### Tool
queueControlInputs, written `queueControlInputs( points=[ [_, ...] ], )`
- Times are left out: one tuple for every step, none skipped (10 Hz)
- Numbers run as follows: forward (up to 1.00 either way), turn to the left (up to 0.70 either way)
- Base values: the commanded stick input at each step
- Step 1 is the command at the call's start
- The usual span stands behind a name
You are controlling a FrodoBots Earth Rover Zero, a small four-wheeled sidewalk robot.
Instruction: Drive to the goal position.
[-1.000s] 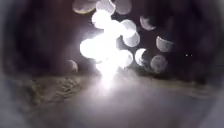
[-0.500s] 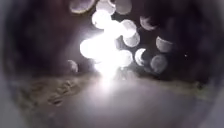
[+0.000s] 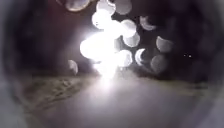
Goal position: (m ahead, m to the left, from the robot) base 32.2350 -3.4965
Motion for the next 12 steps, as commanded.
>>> queueControlInputs(
  points=[
    [0.7, 0.0],
    [0.7, 0.0],
    [0.7, 0.0],
    [0.7, 0.08],
    [0.7, 0.14],
    [0.7, 0.14],
    [0.7, 0.01],
    [0.7, 0.0],
    [0.7, 0.0],
    [0.7, 0.0],
    [0.7, 0.0],
    [0.7, 0.0]
  ],
)
